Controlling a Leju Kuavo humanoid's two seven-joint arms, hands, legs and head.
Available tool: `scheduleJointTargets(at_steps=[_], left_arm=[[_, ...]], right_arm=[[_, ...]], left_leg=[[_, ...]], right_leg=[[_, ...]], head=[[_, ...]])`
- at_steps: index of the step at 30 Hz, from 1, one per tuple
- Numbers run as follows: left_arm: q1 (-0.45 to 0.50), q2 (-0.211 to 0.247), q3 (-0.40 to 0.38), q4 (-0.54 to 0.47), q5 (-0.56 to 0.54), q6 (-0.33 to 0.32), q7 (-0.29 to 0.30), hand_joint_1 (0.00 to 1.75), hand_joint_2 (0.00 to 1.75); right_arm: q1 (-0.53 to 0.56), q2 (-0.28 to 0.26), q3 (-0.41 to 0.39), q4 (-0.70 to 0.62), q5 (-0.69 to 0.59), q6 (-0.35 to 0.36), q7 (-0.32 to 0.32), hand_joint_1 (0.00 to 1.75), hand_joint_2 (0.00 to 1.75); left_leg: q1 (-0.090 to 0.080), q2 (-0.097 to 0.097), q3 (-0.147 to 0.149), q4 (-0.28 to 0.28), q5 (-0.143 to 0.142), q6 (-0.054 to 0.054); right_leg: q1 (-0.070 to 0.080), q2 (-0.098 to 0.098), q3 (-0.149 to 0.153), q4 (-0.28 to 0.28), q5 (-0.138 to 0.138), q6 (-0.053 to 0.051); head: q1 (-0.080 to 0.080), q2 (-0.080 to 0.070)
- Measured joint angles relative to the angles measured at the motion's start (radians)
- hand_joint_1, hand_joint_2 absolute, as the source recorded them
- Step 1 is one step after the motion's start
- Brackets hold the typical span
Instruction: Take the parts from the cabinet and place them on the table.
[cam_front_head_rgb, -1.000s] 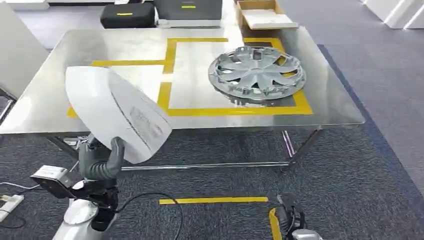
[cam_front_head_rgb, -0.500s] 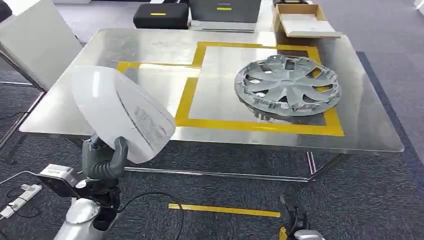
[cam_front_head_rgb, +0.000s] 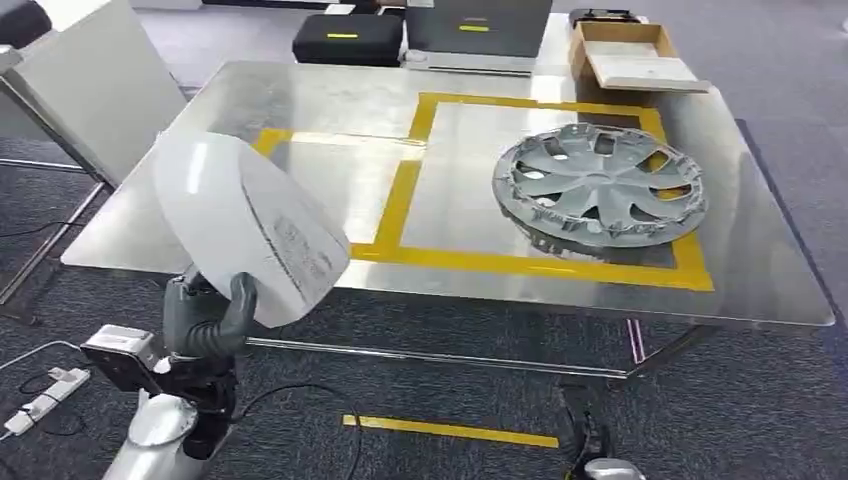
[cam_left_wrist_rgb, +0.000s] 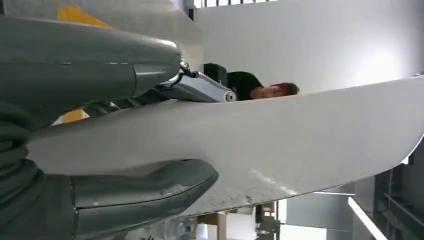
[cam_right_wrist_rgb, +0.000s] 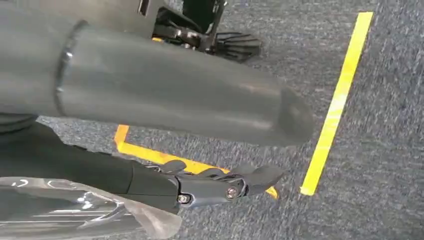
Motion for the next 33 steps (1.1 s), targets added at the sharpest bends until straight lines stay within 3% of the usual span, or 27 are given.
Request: scheduleJointTargets(at_steps=[1,2,4,5,6,7,9,10,11,14,16,17,19,20,21,22,23,24,25,27,30,32,33], left_arm=[[-0.002,0.001,0.000,0.000,-0.008,-0.001,0.006,1.75,1.75],[-0.006,0.001,-0.001,0.002,-0.021,-0.003,0.006,1.75,1.75],[-0.011,0.005,-0.005,0.007,-0.066,0.002,0.006,1.75,1.75],[-0.015,0.008,-0.006,0.010,-0.097,0.011,0.006,1.75,1.75],[-0.025,0.011,-0.011,0.014,-0.139,0.024,0.006,1.75,1.75],[-0.037,0.015,-0.016,0.017,-0.168,0.034,0.005,1.75,1.75],[-0.073,0.020,-0.029,0.023,-0.248,0.064,0.004,1.75,1.75],[-0.091,0.023,-0.039,0.024,-0.290,0.077,0.003,1.75,1.75],[-0.110,0.027,-0.049,0.025,-0.325,0.087,0.003,1.75,1.75],[-0.164,0.041,-0.091,0.029,-0.454,0.124,0.005,1.75,1.75],[-0.195,0.051,-0.114,0.029,-0.519,0.158,0.007,1.75,1.75],[-0.209,0.055,-0.123,0.030,-0.533,0.168,0.008,1.75,1.75],[-0.230,0.066,-0.137,0.034,-0.549,0.177,0.012,1.75,1.75],[-0.235,0.072,-0.141,0.036,-0.551,0.177,0.013,1.75,1.75],[-0.238,0.077,-0.143,0.038,-0.551,0.177,0.015,1.75,1.75],[-0.241,0.081,-0.144,0.040,-0.551,0.177,0.015,1.75,1.75],[-0.246,0.084,-0.146,0.040,-0.550,0.178,0.015,1.75,1.75],[-0.251,0.087,-0.147,0.041,-0.549,0.178,0.015,1.75,1.75],[-0.256,0.089,-0.148,0.041,-0.546,0.180,0.015,1.75,1.75],[-0.261,0.093,-0.149,0.041,-0.533,0.192,0.008,1.75,1.75],[-0.247,0.103,-0.145,0.037,-0.519,0.215,-0.005,1.75,1.75],[-0.242,0.111,-0.143,0.034,-0.512,0.219,-0.016,1.75,1.75],[-0.239,0.112,-0.143,0.034,-0.510,0.220,-0.017,1.75,1.75]], right_arm=[[-0.002,0.000,0.000,0.000,0.000,0.000,0.000,0.00,0.00],[-0.004,0.000,0.000,0.000,-0.001,0.002,0.000,0.00,0.00],[-0.002,0.000,0.000,0.000,-0.002,0.006,0.000,0.00,0.00],[0.001,0.000,0.000,0.000,-0.002,0.010,0.001,0.00,0.00],[0.002,0.000,0.000,0.000,-0.002,0.015,0.003,0.00,0.00],[0.002,0.000,0.000,0.000,-0.001,0.017,0.003,0.00,0.00],[-0.004,0.000,0.000,0.000,0.001,0.021,0.003,0.00,0.00],[-0.008,0.000,0.000,0.000,0.002,0.023,0.003,0.00,0.00],[-0.013,0.004,0.000,0.000,0.005,0.027,0.003,0.00,0.00],[-0.016,0.009,0.001,0.000,0.009,0.040,0.011,0.00,0.00],[-0.024,0.016,0.001,0.000,0.010,0.043,0.014,0.00,0.00],[-0.028,0.018,0.002,0.000,0.010,0.047,0.016,0.00,0.00],[-0.031,0.021,0.003,0.000,0.012,0.054,0.021,0.00,0.00],[-0.031,0.022,0.005,0.000,0.012,0.055,0.023,0.00,0.00],[-0.031,0.022,0.006,0.000,0.012,0.055,0.026,0.00,0.00],[-0.032,0.023,0.006,0.000,0.012,0.056,0.027,0.00,0.00],[-0.033,0.023,0.007,0.000,0.012,0.056,0.027,0.00,0.00],[-0.035,0.024,0.007,0.000,0.012,0.056,0.027,0.00,0.00],[-0.038,0.026,0.007,0.000,0.012,0.057,0.027,0.00,0.00],[-0.043,0.028,0.007,0.000,0.013,0.059,0.031,0.00,0.00],[-0.045,0.035,0.008,0.000,0.015,0.060,0.041,0.00,0.00],[-0.047,0.040,0.011,0.001,0.015,0.052,0.042,0.00,0.00],[-0.049,0.042,0.012,0.001,0.015,0.051,0.043,0.00,0.00]], left_leg=[[0.000,0.000,0.001,-0.001,-0.001,0.004],[0.000,-0.001,0.001,0.000,-0.001,0.009],[-0.003,-0.001,0.000,0.000,-0.003,0.012],[-0.003,-0.001,0.000,0.000,-0.004,0.013],[-0.003,-0.003,0.001,0.000,-0.004,0.013],[-0.003,-0.006,0.001,0.000,-0.004,0.012],[-0.003,-0.011,0.004,0.001,-0.005,0.011],[-0.004,-0.012,0.003,0.001,-0.005,0.007],[-0.011,-0.014,-0.002,0.007,-0.006,0.000],[-0.006,-0.016,-0.003,0.001,0.002,-0.017],[-0.006,-0.010,-0.009,0.020,-0.017,-0.029],[-0.005,-0.007,-0.028,0.068,-0.047,-0.034],[-0.002,-0.006,-0.102,0.229,-0.118,-0.042],[-0.002,-0.006,-0.131,0.289,-0.135,-0.043],[-0.002,-0.006,-0.138,0.299,-0.126,-0.043],[-0.003,-0.006,-0.125,0.270,-0.097,-0.041],[-0.003,-0.006,-0.096,0.206,-0.055,-0.036],[-0.004,-0.006,-0.055,0.115,-0.007,-0.029],[-0.007,-0.003,-0.019,0.034,0.024,-0.020],[-0.013,0.001,-0.004,-0.001,0.004,-0.013],[-0.010,-0.003,-0.003,-0.009,0.007,-0.003],[-0.005,-0.002,0.007,-0.020,0.011,0.008],[-0.005,-0.002,0.006,-0.019,0.010,0.010]], right_leg=[[0.001,0.005,-0.012,0.026,-0.019,0.002],[0.001,0.008,-0.042,0.091,-0.055,0.003],[0.002,0.010,-0.129,0.258,-0.121,0.005],[0.002,0.010,-0.160,0.307,-0.127,0.005],[0.002,0.010,-0.168,0.308,-0.109,0.005],[0.002,0.010,-0.156,0.266,-0.071,0.003],[0.002,0.010,-0.076,0.086,0.031,-0.004],[0.002,0.012,-0.052,0.024,0.041,-0.008],[0.005,0.015,-0.031,0.005,0.034,-0.010],[0.008,0.016,-0.038,0.011,0.038,-0.021],[0.000,0.014,-0.033,0.003,0.046,-0.034],[0.000,0.013,-0.032,0.003,0.045,-0.040],[0.001,0.012,-0.032,0.004,0.044,-0.043],[0.001,0.011,-0.032,0.004,0.043,-0.044],[0.001,0.011,-0.031,0.004,0.043,-0.044],[0.002,0.011,-0.029,0.004,0.042,-0.045],[0.003,0.012,-0.028,0.004,0.041,-0.045],[0.004,0.012,-0.024,0.004,0.040,-0.043],[0.004,0.012,-0.022,0.004,0.037,-0.041],[0.009,0.011,-0.032,0.008,0.036,-0.032],[0.009,0.008,-0.027,0.001,0.035,-0.015],[0.006,0.012,-0.056,0.053,-0.005,-0.008],[0.005,0.011,-0.092,0.129,-0.040,-0.006]], head=[[0.005,0.000],[0.008,0.000],[0.009,0.000],[0.010,0.000],[0.009,0.000],[0.010,0.000],[0.011,0.000],[0.010,0.000],[0.010,0.000],[0.010,0.000],[0.008,0.000],[0.002,0.000],[0.003,0.000],[0.002,0.000],[0.003,0.000],[0.002,0.000],[0.003,0.000],[0.002,0.000],[0.003,0.000],[0.002,0.000],[0.004,0.000],[0.009,0.000],[0.011,0.000]])
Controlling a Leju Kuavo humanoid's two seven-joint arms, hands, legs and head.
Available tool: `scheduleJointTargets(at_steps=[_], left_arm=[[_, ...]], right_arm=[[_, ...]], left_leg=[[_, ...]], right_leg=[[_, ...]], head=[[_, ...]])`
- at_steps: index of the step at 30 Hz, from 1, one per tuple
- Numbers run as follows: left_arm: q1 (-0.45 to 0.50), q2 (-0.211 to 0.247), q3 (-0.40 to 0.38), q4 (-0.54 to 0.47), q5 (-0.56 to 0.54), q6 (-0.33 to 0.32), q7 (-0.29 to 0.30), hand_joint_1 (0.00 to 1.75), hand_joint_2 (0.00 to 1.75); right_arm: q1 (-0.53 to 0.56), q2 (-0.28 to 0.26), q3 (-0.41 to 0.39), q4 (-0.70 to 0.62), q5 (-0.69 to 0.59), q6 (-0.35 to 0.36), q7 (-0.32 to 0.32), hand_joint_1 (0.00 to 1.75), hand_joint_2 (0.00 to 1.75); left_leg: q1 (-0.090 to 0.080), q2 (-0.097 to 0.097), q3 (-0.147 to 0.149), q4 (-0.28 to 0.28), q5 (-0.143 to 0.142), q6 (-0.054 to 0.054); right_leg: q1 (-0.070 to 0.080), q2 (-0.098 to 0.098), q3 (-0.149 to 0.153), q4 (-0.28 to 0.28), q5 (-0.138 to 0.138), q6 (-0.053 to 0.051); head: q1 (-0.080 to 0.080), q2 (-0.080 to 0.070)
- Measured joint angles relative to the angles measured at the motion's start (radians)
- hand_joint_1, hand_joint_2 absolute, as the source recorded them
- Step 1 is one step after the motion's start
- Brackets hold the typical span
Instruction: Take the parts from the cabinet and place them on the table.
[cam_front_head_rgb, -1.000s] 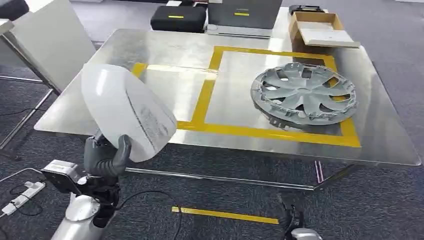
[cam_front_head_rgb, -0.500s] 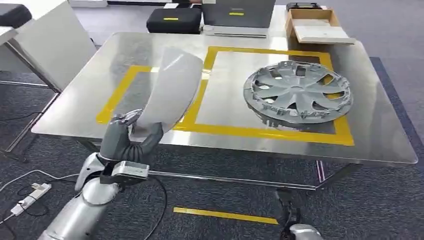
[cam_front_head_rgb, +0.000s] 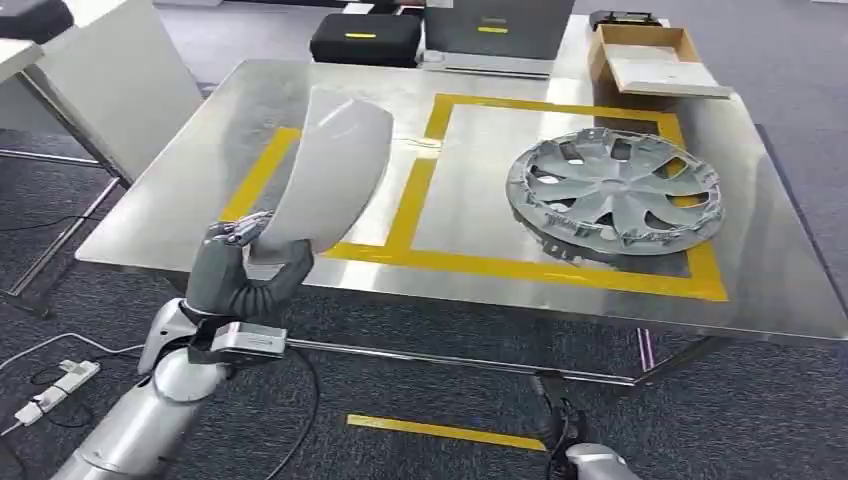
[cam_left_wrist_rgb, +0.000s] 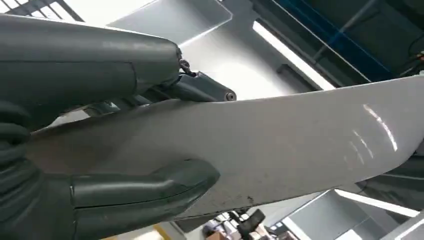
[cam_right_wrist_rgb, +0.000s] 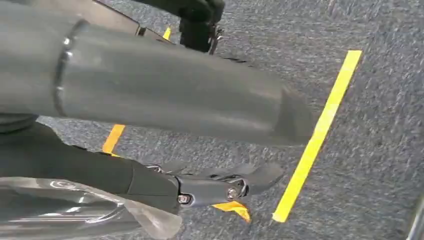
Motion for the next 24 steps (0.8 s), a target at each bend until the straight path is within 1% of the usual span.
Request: scheduleJointTargets(at_steps=[1,2,3,4,5,6,7,8,9,10,11,12,13,14,15,16,17,18,19,20,21,22,23,24], left_arm=[[0.006,0.002,0.001,0.000,0.001,0.000,0.000,1.75,1.75],[0.012,0.005,0.001,0.000,0.004,0.001,-0.001,1.75,1.75],[0.019,0.008,0.003,0.000,0.011,0.001,-0.004,1.75,1.75],[0.025,0.008,0.007,0.000,0.016,0.000,-0.008,1.75,1.75],[0.029,0.008,0.010,-0.002,0.023,0.001,-0.011,1.75,1.75],[0.033,0.008,0.015,-0.005,0.024,0.002,-0.015,1.75,1.75],[0.037,0.008,0.019,-0.009,0.024,0.003,-0.019,1.75,1.75],[0.040,0.008,0.024,-0.014,0.024,0.004,-0.021,1.75,1.75],[0.043,0.009,0.027,-0.018,0.024,0.006,-0.023,1.75,1.75],[0.046,0.010,0.029,-0.021,0.024,0.006,-0.026,1.75,1.75],[0.050,0.010,0.030,-0.023,0.024,0.006,-0.028,1.75,1.75],[0.052,0.010,0.031,-0.024,0.024,0.006,-0.028,1.75,1.75],[0.054,0.011,0.033,-0.029,0.023,0.006,-0.028,1.75,1.75],[0.053,0.011,0.035,-0.032,0.023,0.007,-0.030,1.75,1.75],[0.053,0.011,0.037,-0.033,0.024,0.007,-0.031,1.75,1.75],[0.057,0.011,0.039,-0.033,0.024,0.007,-0.031,1.75,1.75],[0.061,0.013,0.039,-0.033,0.024,0.007,-0.031,1.75,1.75],[0.065,0.014,0.040,-0.033,0.024,0.007,-0.031,1.75,1.75],[0.067,0.015,0.040,-0.033,0.024,0.007,-0.031,1.75,1.75],[0.067,0.015,0.040,-0.033,0.023,0.007,-0.031,1.75,1.75],[0.067,0.015,0.040,-0.034,0.023,0.007,-0.031,1.75,1.75],[0.067,0.015,0.040,-0.037,0.023,0.007,-0.031,1.75,1.75],[0.066,0.015,0.041,-0.039,0.024,0.007,-0.031,1.75,1.75],[0.064,0.015,0.041,-0.039,0.023,0.007,-0.031,1.75,1.75]], right_arm=[[0.002,0.000,0.002,0.000,0.000,0.000,0.002,0.00,0.00],[0.004,0.000,0.003,0.001,0.001,0.000,0.002,0.00,0.00],[0.007,0.001,0.004,0.002,0.001,0.001,0.002,0.00,0.00],[0.007,0.002,0.004,0.003,0.002,0.001,0.002,0.00,0.00],[0.007,0.002,0.004,0.003,0.002,0.000,0.002,0.00,0.00],[0.006,0.002,0.005,0.003,0.002,-0.002,0.002,0.00,0.00],[0.006,0.003,0.005,0.003,0.000,-0.002,0.003,0.00,0.00],[0.006,0.003,0.004,0.003,-0.003,-0.002,0.005,0.00,0.00],[0.006,0.004,0.004,0.004,-0.006,-0.002,0.006,0.00,0.00],[0.009,0.006,0.004,0.004,-0.007,-0.003,0.008,0.00,0.00],[0.012,0.006,0.004,0.005,-0.008,-0.003,0.008,0.00,0.00],[0.012,0.008,0.004,0.005,-0.008,-0.003,0.009,0.00,0.00],[0.012,0.010,0.004,0.005,-0.008,-0.003,0.009,0.00,0.00],[0.010,0.012,0.004,0.005,-0.008,-0.003,0.009,0.00,0.00],[0.010,0.012,0.004,0.005,-0.008,-0.003,0.009,0.00,0.00],[0.010,0.013,0.004,0.005,-0.008,-0.003,0.009,0.00,0.00],[0.011,0.013,0.004,0.005,-0.008,-0.003,0.009,0.00,0.00],[0.012,0.013,0.004,0.005,-0.008,-0.003,0.010,0.00,0.00],[0.013,0.013,0.004,0.005,-0.008,-0.003,0.010,0.00,0.00],[0.013,0.013,0.004,0.005,-0.008,-0.003,0.010,0.00,0.00],[0.013,0.014,0.004,0.005,-0.008,-0.003,0.010,0.00,0.00],[0.012,0.015,0.004,0.005,-0.008,-0.003,0.010,0.00,0.00],[0.012,0.017,0.004,0.005,-0.008,-0.003,0.010,0.00,0.00],[0.011,0.017,0.004,0.005,-0.008,-0.003,0.010,0.00,0.00]], left_leg=[[-0.001,0.000,0.000,0.000,-0.001,0.001],[-0.001,0.000,0.000,0.000,-0.002,0.002],[0.000,-0.001,0.000,0.000,-0.002,0.002],[0.000,-0.002,0.001,0.001,-0.003,0.002],[0.001,-0.003,0.001,0.002,-0.004,0.000],[0.003,-0.005,0.002,0.004,-0.006,-0.003],[0.003,-0.006,0.002,0.009,-0.010,-0.008],[-0.003,-0.007,-0.001,0.013,-0.013,-0.015],[-0.004,-0.008,-0.006,0.018,-0.012,-0.021],[-0.004,-0.008,-0.005,0.016,-0.010,-0.025],[-0.002,-0.008,-0.004,0.014,-0.008,-0.029],[-0.001,-0.008,-0.002,0.014,-0.010,-0.033],[0.002,-0.005,-0.006,0.021,-0.020,-0.040],[0.001,-0.003,-0.017,0.051,-0.041,-0.044],[0.002,-0.002,-0.046,0.117,-0.078,-0.048],[0.002,-0.002,-0.087,0.209,-0.118,-0.051],[0.003,-0.002,-0.122,0.281,-0.144,-0.052],[0.002,-0.002,-0.143,0.323,-0.150,-0.052],[0.002,-0.002,-0.140,0.315,-0.133,-0.050],[0.002,-0.002,-0.119,0.266,-0.096,-0.046],[0.002,-0.002,-0.083,0.188,-0.052,-0.041],[0.001,-0.002,-0.036,0.089,-0.004,-0.034],[-0.002,-0.001,-0.010,0.038,-0.003,-0.029],[-0.006,0.000,-0.001,0.016,-0.009,-0.028]], right_leg=[[-0.001,0.000,-0.040,0.080,-0.032,0.003],[-0.001,0.000,-0.080,0.153,-0.055,0.006],[-0.001,0.000,-0.100,0.183,-0.054,0.009],[-0.003,0.000,-0.095,0.163,-0.026,0.011],[-0.005,0.000,-0.070,0.102,0.015,0.012],[-0.006,0.000,-0.027,0.010,0.065,0.012],[-0.009,-0.001,0.015,-0.077,0.101,0.012],[-0.006,0.003,0.036,-0.109,0.084,0.012],[-0.006,0.005,0.044,-0.119,0.086,-0.001],[-0.004,0.005,0.042,-0.117,0.087,-0.004],[-0.001,0.006,0.042,-0.116,0.086,-0.010],[-0.003,0.006,0.043,-0.118,0.089,-0.016],[-0.008,0.005,0.046,-0.122,0.092,-0.024],[-0.008,0.004,0.048,-0.122,0.091,-0.031],[-0.007,0.003,0.049,-0.122,0.089,-0.036],[-0.007,0.002,0.049,-0.121,0.089,-0.037],[-0.006,0.001,0.049,-0.121,0.088,-0.039],[-0.005,0.001,0.050,-0.121,0.087,-0.039],[-0.005,0.001,0.051,-0.121,0.087,-0.040],[-0.004,0.002,0.052,-0.121,0.086,-0.040],[-0.004,0.002,0.055,-0.121,0.086,-0.039],[-0.003,0.003,0.058,-0.121,0.084,-0.038],[-0.003,0.003,0.058,-0.121,0.082,-0.035],[0.003,0.004,0.054,-0.118,0.080,-0.030]], head=[[-0.002,0.000],[-0.001,0.000],[0.000,0.000],[-0.002,0.000],[0.000,0.000],[-0.002,0.000],[0.000,0.000],[0.000,0.000],[-0.002,0.000],[-0.001,0.000],[0.000,0.000],[0.000,0.000],[0.000,0.000],[-0.005,0.000],[-0.005,0.000],[-0.005,0.000],[-0.005,0.000],[-0.005,0.000],[-0.006,0.000],[-0.005,0.000],[-0.005,0.000],[-0.005,0.000],[-0.005,0.000],[-0.005,0.000]])
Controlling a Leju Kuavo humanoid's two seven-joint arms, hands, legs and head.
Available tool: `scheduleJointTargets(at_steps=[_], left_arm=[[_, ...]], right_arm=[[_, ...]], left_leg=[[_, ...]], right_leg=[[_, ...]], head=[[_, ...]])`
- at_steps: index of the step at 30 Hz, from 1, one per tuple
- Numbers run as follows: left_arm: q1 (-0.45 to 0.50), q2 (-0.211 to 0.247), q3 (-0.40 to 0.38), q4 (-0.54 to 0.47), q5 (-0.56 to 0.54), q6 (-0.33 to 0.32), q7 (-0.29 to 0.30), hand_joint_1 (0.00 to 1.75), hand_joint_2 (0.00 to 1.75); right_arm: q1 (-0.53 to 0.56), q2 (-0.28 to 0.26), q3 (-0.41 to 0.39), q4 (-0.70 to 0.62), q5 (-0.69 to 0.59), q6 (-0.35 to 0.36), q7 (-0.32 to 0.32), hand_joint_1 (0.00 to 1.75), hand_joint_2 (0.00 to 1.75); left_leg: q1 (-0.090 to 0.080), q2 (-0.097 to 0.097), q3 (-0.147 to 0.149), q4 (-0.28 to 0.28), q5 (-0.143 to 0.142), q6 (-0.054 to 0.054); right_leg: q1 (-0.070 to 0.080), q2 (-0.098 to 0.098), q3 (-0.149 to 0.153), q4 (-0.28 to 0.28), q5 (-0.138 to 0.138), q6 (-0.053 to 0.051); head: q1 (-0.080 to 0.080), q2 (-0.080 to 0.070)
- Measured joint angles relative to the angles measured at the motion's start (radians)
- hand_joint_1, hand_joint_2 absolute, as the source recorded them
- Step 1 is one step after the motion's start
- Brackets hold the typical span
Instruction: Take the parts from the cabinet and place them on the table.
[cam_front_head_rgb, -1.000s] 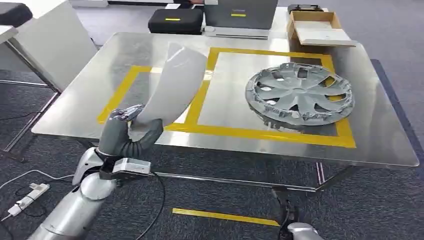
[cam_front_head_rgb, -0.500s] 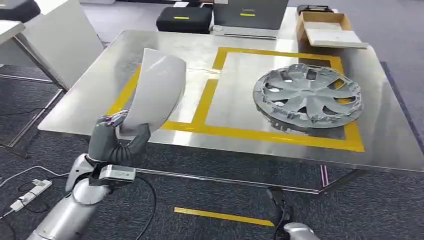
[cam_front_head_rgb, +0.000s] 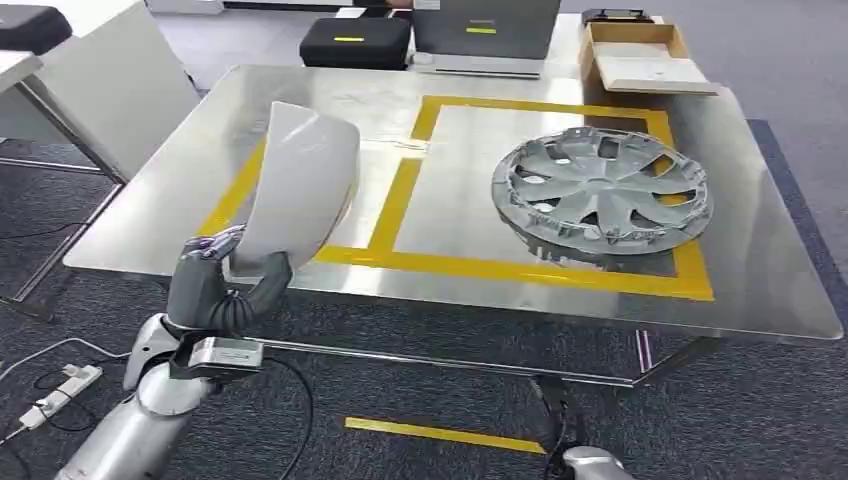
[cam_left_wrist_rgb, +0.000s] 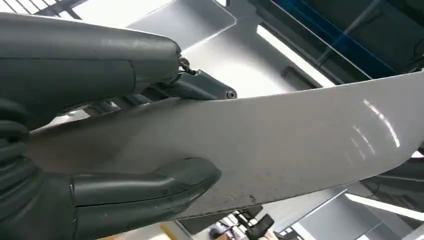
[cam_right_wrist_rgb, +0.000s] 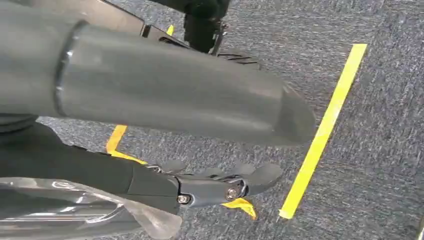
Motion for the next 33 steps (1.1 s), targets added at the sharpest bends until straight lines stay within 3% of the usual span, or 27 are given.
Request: scheduleJointTargets(at_steps=[3,4,5,6,8,9,10,12,13,14,15,16,18,20,21,23,24,25,26,27,29,31,33], left_arm=[[0.001,0.001,0.001,-0.002,0.000,0.000,0.000,1.75,1.75],[0.001,0.000,0.001,-0.003,0.000,0.000,0.000,1.75,1.75],[0.000,0.000,0.001,-0.006,0.000,0.000,0.000,1.75,1.75],[-0.002,-0.001,0.001,-0.008,0.000,0.001,0.000,1.75,1.75],[0.002,-0.002,0.001,-0.008,0.000,0.002,-0.001,1.75,1.75],[0.006,-0.002,0.001,-0.008,-0.002,0.003,-0.001,1.75,1.75],[0.010,-0.002,0.001,-0.008,-0.002,0.003,-0.001,1.75,1.75],[0.012,-0.002,0.001,-0.008,-0.002,0.005,-0.002,1.75,1.75],[0.012,-0.002,0.001,-0.010,-0.002,0.007,-0.002,1.75,1.75],[0.013,-0.002,0.001,-0.012,-0.002,0.010,-0.002,1.75,1.75],[0.013,-0.002,0.001,-0.016,-0.002,0.011,-0.002,1.75,1.75],[0.015,-0.002,0.002,-0.017,-0.003,0.013,-0.002,1.75,1.75],[0.016,-0.002,0.001,-0.018,-0.001,0.013,-0.003,1.75,1.75],[0.009,-0.005,0.000,-0.018,0.008,0.014,-0.003,1.75,1.75],[0.004,-0.006,0.000,-0.018,0.010,0.017,-0.001,1.75,1.75],[0.003,-0.009,-0.001,-0.018,0.014,0.023,0.001,1.75,1.75],[0.005,-0.009,-0.001,-0.018,0.017,0.024,0.002,1.75,1.75],[0.006,-0.009,-0.001,-0.018,0.018,0.026,0.003,1.75,1.75],[0.006,-0.009,-0.001,-0.018,0.018,0.026,0.003,1.75,1.75],[0.005,-0.010,-0.002,-0.018,0.018,0.026,0.003,1.75,1.75],[0.004,-0.010,-0.002,-0.018,0.019,0.027,0.003,1.75,1.75],[0.002,-0.010,-0.002,-0.018,0.020,0.029,0.003,1.75,1.75],[0.005,-0.010,-0.002,-0.018,0.020,0.031,0.003,1.75,1.75]], right_arm=[[0.001,0.001,0.000,0.000,0.000,0.000,0.000,0.00,0.00],[-0.001,0.001,0.000,0.000,0.000,0.001,0.000,0.00,0.00],[-0.001,0.001,0.000,0.000,-0.005,0.000,0.000,0.00,0.00],[-0.003,0.001,-0.001,0.000,-0.018,0.000,-0.001,0.00,0.00],[0.002,0.001,-0.004,0.000,-0.041,-0.004,-0.007,0.00,0.00],[0.006,0.001,-0.007,0.000,-0.046,-0.004,-0.008,0.00,0.00],[0.009,0.001,-0.010,0.000,-0.048,-0.004,-0.009,0.00,0.00],[0.012,0.001,-0.013,0.000,-0.052,-0.004,-0.009,0.00,0.00],[0.011,0.001,-0.015,0.000,-0.053,-0.004,-0.009,0.00,0.00],[0.011,0.001,-0.017,0.000,-0.054,-0.005,-0.009,0.00,0.00],[0.010,0.001,-0.018,0.000,-0.054,-0.004,-0.009,0.00,0.00],[0.012,0.002,-0.019,0.000,-0.056,-0.005,-0.010,0.00,0.00],[0.016,0.002,-0.020,0.000,-0.066,-0.004,-0.010,0.00,0.00],[0.013,0.001,-0.030,0.000,-0.092,0.003,-0.008,0.00,0.00],[0.010,0.001,-0.036,0.000,-0.100,0.004,-0.008,0.00,0.00],[0.010,0.001,-0.046,0.000,-0.108,0.005,-0.008,0.00,0.00],[0.011,0.001,-0.048,0.000,-0.108,0.005,-0.008,0.00,0.00],[0.012,0.001,-0.052,0.000,-0.109,0.005,-0.008,0.00,0.00],[0.013,0.000,-0.054,0.000,-0.110,0.005,-0.008,0.00,0.00],[0.013,0.000,-0.056,0.000,-0.110,0.005,-0.008,0.00,0.00],[0.013,0.000,-0.060,0.000,-0.110,0.006,-0.008,0.00,0.00],[0.012,0.000,-0.061,0.000,-0.110,0.008,-0.008,0.00,0.00],[0.014,0.000,-0.063,0.000,-0.110,0.008,-0.008,0.00,0.00]], left_leg=[[-0.004,-0.002,-0.006,0.001,-0.004,0.007],[0.007,-0.001,0.002,-0.015,0.004,0.017],[0.006,0.000,0.005,-0.018,0.005,0.019],[0.006,0.000,0.005,-0.017,0.005,0.025],[0.005,0.000,0.004,-0.017,0.004,0.026],[0.005,0.000,0.004,-0.016,0.003,0.027],[0.006,0.000,0.005,-0.016,0.003,0.027],[0.007,-0.002,0.007,-0.015,0.001,0.026],[0.008,-0.002,0.009,-0.013,-0.002,0.022],[0.008,-0.003,0.009,-0.010,-0.005,0.016],[-0.001,-0.003,0.003,-0.003,-0.009,0.010],[0.001,-0.004,0.002,-0.004,-0.007,0.006],[0.002,-0.003,0.006,-0.008,-0.006,-0.002],[0.004,0.000,0.002,0.009,-0.021,-0.014],[0.005,0.001,-0.016,0.051,-0.047,-0.018],[0.006,0.001,-0.088,0.208,-0.118,-0.024],[0.007,0.001,-0.124,0.278,-0.139,-0.025],[0.007,0.001,-0.142,0.304,-0.136,-0.024],[0.007,0.001,-0.135,0.283,-0.107,-0.021],[0.006,0.001,-0.112,0.226,-0.065,-0.016],[0.002,0.001,-0.036,0.052,0.027,-0.001],[-0.005,0.003,-0.009,-0.002,0.003,0.006],[-0.007,0.001,-0.012,0.003,-0.002,0.012]], right_leg=[[-0.004,-0.005,0.000,-0.007,0.003,0.016],[-0.004,-0.005,-0.006,-0.001,-0.005,0.021],[-0.003,-0.004,-0.018,0.021,-0.023,0.025],[-0.003,-0.003,-0.044,0.077,-0.055,0.027],[-0.004,-0.003,-0.124,0.239,-0.121,0.032],[-0.004,-0.003,-0.156,0.297,-0.135,0.035],[-0.004,-0.003,-0.166,0.304,-0.122,0.036],[-0.005,-0.004,-0.119,0.194,-0.043,0.037],[-0.006,-0.004,-0.069,0.089,0.007,0.035],[-0.007,-0.004,-0.035,0.012,0.023,0.035],[-0.003,-0.003,-0.011,-0.003,0.009,0.032],[-0.004,-0.001,-0.017,0.000,0.012,0.021],[0.000,0.001,-0.018,0.001,0.010,0.011],[-0.007,0.000,-0.011,-0.004,0.013,-0.001],[-0.007,0.000,-0.008,-0.004,0.012,-0.007],[-0.005,-0.001,-0.005,-0.004,0.008,-0.014],[-0.004,-0.001,-0.004,-0.004,0.007,-0.016],[-0.003,-0.001,-0.003,-0.004,0.006,-0.017],[-0.002,0.001,0.000,-0.004,0.003,-0.017],[-0.001,0.002,0.004,-0.004,0.001,-0.017],[-0.001,0.003,0.017,-0.004,-0.008,-0.013],[0.004,0.003,0.013,-0.002,-0.013,-0.003],[0.001,0.000,0.014,-0.010,-0.013,0.007]], head=[[0.001,0.000],[0.002,0.000],[0.003,0.000],[0.007,0.000],[0.007,0.000],[0.009,0.000],[0.008,0.000],[0.009,0.000],[0.008,0.000],[0.009,0.000],[0.009,0.000],[0.006,0.000],[0.008,0.000],[0.006,0.000],[0.001,0.000],[0.001,0.000],[0.001,0.000],[0.002,0.000],[0.001,0.000],[0.002,0.000],[0.001,0.000],[0.001,0.000],[0.002,0.000]])
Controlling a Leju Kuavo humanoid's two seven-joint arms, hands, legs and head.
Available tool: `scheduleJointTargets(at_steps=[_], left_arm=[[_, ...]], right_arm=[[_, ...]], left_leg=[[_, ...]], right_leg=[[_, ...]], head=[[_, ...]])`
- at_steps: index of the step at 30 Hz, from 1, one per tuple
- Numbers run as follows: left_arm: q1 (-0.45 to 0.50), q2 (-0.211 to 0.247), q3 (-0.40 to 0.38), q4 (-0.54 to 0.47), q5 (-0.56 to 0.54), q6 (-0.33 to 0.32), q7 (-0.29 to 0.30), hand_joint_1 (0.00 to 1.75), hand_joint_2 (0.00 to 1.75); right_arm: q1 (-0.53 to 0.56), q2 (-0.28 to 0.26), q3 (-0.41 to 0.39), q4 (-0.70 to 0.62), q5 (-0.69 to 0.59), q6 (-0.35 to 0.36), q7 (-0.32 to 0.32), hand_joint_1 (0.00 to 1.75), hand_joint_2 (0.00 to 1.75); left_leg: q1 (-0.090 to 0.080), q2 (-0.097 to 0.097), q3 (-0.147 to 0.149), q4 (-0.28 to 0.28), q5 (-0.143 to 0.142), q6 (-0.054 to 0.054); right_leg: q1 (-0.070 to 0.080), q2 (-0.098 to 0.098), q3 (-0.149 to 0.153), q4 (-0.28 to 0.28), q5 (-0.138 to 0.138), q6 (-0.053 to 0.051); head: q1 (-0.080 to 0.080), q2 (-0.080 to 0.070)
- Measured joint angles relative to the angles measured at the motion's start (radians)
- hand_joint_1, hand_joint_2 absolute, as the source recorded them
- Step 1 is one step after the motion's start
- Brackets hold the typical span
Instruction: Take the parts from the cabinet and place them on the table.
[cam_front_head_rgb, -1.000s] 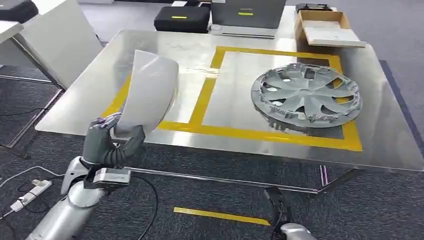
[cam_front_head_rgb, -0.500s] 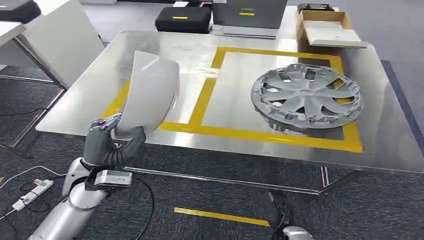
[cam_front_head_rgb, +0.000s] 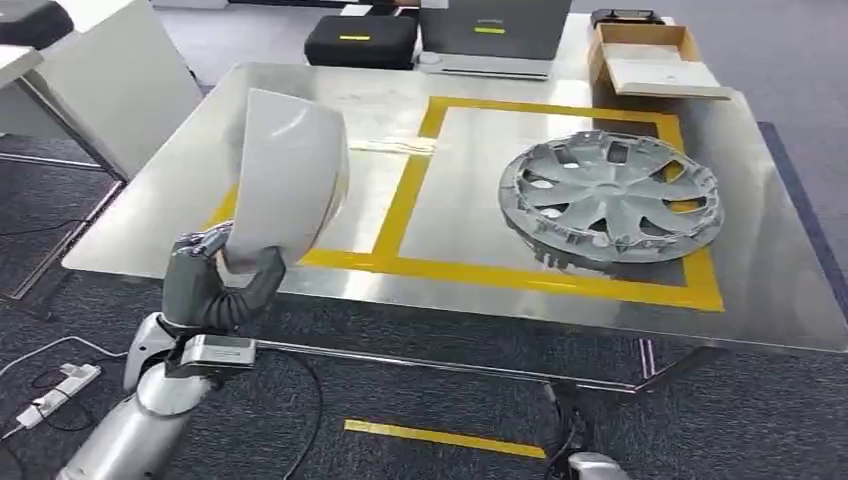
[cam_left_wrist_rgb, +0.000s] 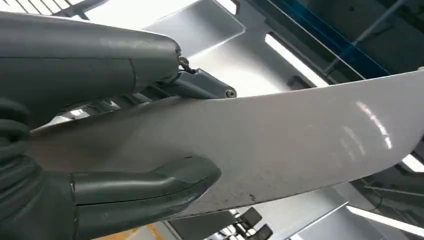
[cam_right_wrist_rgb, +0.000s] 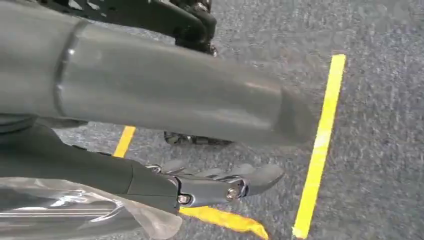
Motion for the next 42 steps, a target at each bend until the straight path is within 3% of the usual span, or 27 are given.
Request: scheduleJointTargets(at_steps=[2,3,6,7,8,9,11,13,16,18,19,21,22,23,24,26,27,30,32,33,34,36,37,38,39,42], left_arm=[[0.000,-0.002,0.000,0.000,0.000,0.000,0.000,1.75,1.75],[-0.002,-0.003,0.000,0.000,0.000,0.001,0.000,1.75,1.75],[0.001,-0.006,0.000,0.000,0.000,0.002,0.000,1.75,1.75],[0.002,-0.006,0.000,0.000,0.000,0.002,0.000,1.75,1.75],[0.004,-0.007,0.000,0.000,0.000,0.002,0.000,1.75,1.75],[0.005,-0.007,0.000,0.000,0.000,0.002,0.000,1.75,1.75],[0.003,-0.007,0.000,0.000,0.000,0.002,0.000,1.75,1.75],[-0.002,-0.007,0.000,0.000,0.000,0.003,0.000,1.75,1.75],[-0.004,-0.007,0.000,0.000,0.000,0.005,0.000,1.75,1.75],[-0.007,-0.007,-0.001,0.000,-0.001,0.006,0.000,1.75,1.75],[-0.012,-0.007,-0.002,0.000,-0.001,0.007,0.000,1.75,1.75],[-0.009,-0.007,-0.002,0.000,-0.001,0.008,0.001,1.75,1.75],[-0.006,-0.006,-0.002,0.000,-0.002,0.008,0.003,1.75,1.75],[-0.004,-0.006,-0.002,0.001,-0.002,0.009,0.003,1.75,1.75],[-0.004,-0.005,-0.002,0.001,-0.002,0.008,0.006,1.75,1.75],[-0.007,-0.005,-0.002,0.001,-0.009,0.005,0.013,1.75,1.75],[-0.008,-0.003,-0.003,0.002,-0.013,0.003,0.013,1.75,1.75],[-0.010,0.001,-0.006,0.003,-0.019,0.002,0.014,1.75,1.75],[-0.010,0.001,-0.008,0.003,-0.020,0.002,0.014,1.75,1.75],[-0.010,0.001,-0.009,0.003,-0.020,0.002,0.014,1.75,1.75],[-0.013,0.001,-0.010,0.003,-0.020,0.002,0.014,1.75,1.75],[-0.013,0.001,-0.011,0.003,-0.020,0.002,0.014,1.75,1.75],[-0.012,0.001,-0.012,0.005,-0.020,0.001,0.014,1.75,1.75],[-0.011,0.001,-0.013,0.006,-0.020,0.001,0.014,1.75,1.75],[-0.011,0.001,-0.014,0.008,-0.020,0.001,0.014,1.75,1.75],[-0.011,0.001,-0.016,0.009,-0.020,0.001,0.014,1.75,1.75]], right_arm=[[-0.002,0.000,-0.001,0.000,0.000,0.000,0.000,0.00,0.00],[-0.004,0.000,-0.003,0.000,0.000,0.000,-0.001,0.00,0.00],[0.000,-0.002,-0.007,0.000,0.000,0.000,-0.001,0.00,0.00],[0.003,-0.003,-0.007,0.000,-0.001,0.000,0.000,0.00,0.00],[0.004,-0.003,-0.008,0.000,-0.001,0.000,0.000,0.00,0.00],[0.004,-0.003,-0.008,0.000,-0.002,0.000,0.000,0.00,0.00],[0.002,-0.003,-0.010,0.000,-0.005,0.000,0.000,0.00,0.00],[-0.002,-0.003,-0.010,0.000,-0.009,0.001,0.000,0.00,0.00],[0.000,-0.003,-0.011,0.000,-0.013,0.001,0.003,0.00,0.00],[-0.001,-0.003,-0.011,0.000,-0.014,-0.001,0.003,0.00,0.00],[-0.004,-0.003,-0.011,0.000,-0.014,-0.001,0.003,0.00,0.00],[-0.004,-0.003,-0.011,0.000,-0.013,0.000,0.003,0.00,0.00],[-0.002,-0.003,-0.011,0.000,-0.013,0.001,0.004,0.00,0.00],[-0.001,-0.003,-0.011,0.000,-0.013,0.003,0.006,0.00,0.00],[0.000,-0.003,-0.012,0.000,-0.013,0.004,0.008,0.00,0.00],[-0.001,-0.003,-0.012,0.000,-0.013,0.006,0.008,0.00,0.00],[-0.002,-0.003,-0.012,0.000,-0.014,0.008,0.008,0.00,0.00],[-0.002,-0.002,-0.013,0.001,-0.014,0.009,0.010,0.00,0.00],[-0.004,-0.002,-0.013,0.000,-0.014,0.010,0.010,0.00,0.00],[-0.005,-0.003,-0.013,0.000,-0.014,0.010,0.009,0.00,0.00],[-0.007,-0.003,-0.013,0.000,-0.014,0.010,0.009,0.00,0.00],[-0.007,-0.003,-0.013,0.000,-0.014,0.010,0.010,0.00,0.00],[-0.003,-0.003,-0.013,0.000,-0.014,0.010,0.010,0.00,0.00],[-0.001,-0.003,-0.013,0.000,-0.014,0.010,0.010,0.00,0.00],[0.000,-0.003,-0.014,0.000,-0.014,0.010,0.010,0.00,0.00],[-0.003,-0.004,-0.014,0.000,-0.014,0.009,0.010,0.00,0.00]], left_leg=[[0.010,0.000,0.017,-0.022,0.006,0.008],[0.010,0.000,0.023,-0.026,0.004,0.012],[0.008,0.000,0.029,-0.025,-0.006,0.022],[0.008,0.000,0.032,-0.024,-0.010,0.022],[0.008,-0.001,0.038,-0.024,-0.014,0.021],[0.009,-0.002,0.046,-0.024,-0.020,0.019],[0.011,-0.002,0.065,-0.020,-0.038,0.010],[0.005,-0.003,0.061,-0.008,-0.049,-0.003],[0.007,-0.002,0.066,-0.016,-0.054,-0.014],[0.009,0.000,0.061,0.013,-0.071,-0.027],[0.011,0.000,0.029,0.077,-0.097,-0.032],[0.012,0.000,-0.063,0.236,-0.146,-0.037],[0.013,0.001,-0.099,0.286,-0.150,-0.038],[0.013,0.000,-0.115,0.292,-0.132,-0.036],[0.013,0.000,-0.110,0.255,-0.088,-0.032],[0.011,0.001,-0.060,0.105,0.021,-0.021],[0.007,0.001,-0.038,0.039,0.048,-0.013],[0.000,0.001,-0.025,0.011,0.019,-0.001],[0.007,0.000,-0.011,-0.011,0.020,0.007],[0.009,0.000,-0.002,-0.019,0.021,0.009],[0.010,0.001,0.003,-0.021,0.021,0.013],[0.010,0.002,0.003,-0.021,0.018,0.017],[0.010,0.002,0.004,-0.021,0.016,0.019],[0.010,0.001,0.005,-0.020,0.014,0.019],[0.010,0.000,0.008,-0.020,0.011,0.019],[0.012,-0.002,0.019,-0.014,-0.002,0.008]], right_leg=[[0.000,0.000,-0.004,0.002,-0.011,0.010],[0.002,-0.001,-0.015,0.034,-0.027,0.014],[-0.001,-0.001,-0.148,0.262,-0.106,0.022],[-0.002,-0.001,-0.180,0.300,-0.103,0.025],[-0.004,-0.001,-0.187,0.292,-0.078,0.027],[-0.006,-0.001,-0.172,0.241,-0.031,0.029],[-0.009,-0.003,-0.098,0.062,0.079,0.030],[-0.005,0.000,-0.059,0.006,0.054,0.021],[-0.001,0.003,-0.062,0.015,0.042,0.000],[-0.008,0.003,-0.043,0.009,0.037,-0.014],[-0.008,0.002,-0.036,0.009,0.031,-0.021],[-0.007,0.002,-0.025,0.009,0.020,-0.025],[-0.006,0.002,-0.019,0.009,0.015,-0.026],[-0.006,0.003,-0.011,0.009,0.009,-0.026],[-0.006,0.005,0.000,0.009,0.002,-0.025],[-0.006,0.006,0.021,0.009,-0.010,-0.021],[-0.007,0.006,0.025,0.008,-0.017,-0.017],[-0.003,0.006,0.018,0.008,-0.022,-0.002],[0.000,0.002,0.025,-0.002,-0.029,0.013],[-0.002,0.002,0.015,0.012,-0.041,0.016],[-0.003,0.002,-0.009,0.061,-0.065,0.018],[-0.004,0.002,-0.097,0.218,-0.120,0.023],[-0.004,0.002,-0.146,0.290,-0.136,0.025],[-0.004,0.002,-0.171,0.312,-0.126,0.028],[-0.005,0.001,-0.171,0.286,-0.091,0.029],[-0.006,-0.001,-0.077,0.050,0.052,0.028]], head=[[0.002,0.000],[0.004,0.000],[0.006,0.000],[0.006,0.000],[0.006,0.000],[0.006,0.000],[0.007,0.000],[0.008,0.000],[0.006,0.000],[0.003,0.000],[-0.001,0.000],[0.000,0.000],[-0.001,0.000],[0.000,0.000],[-0.001,0.000],[0.000,0.000],[0.000,0.000],[0.001,0.000],[0.000,0.000],[0.003,0.000],[0.006,0.000],[0.006,0.000],[0.006,0.000],[0.007,0.000],[0.006,0.000],[0.007,0.000]])
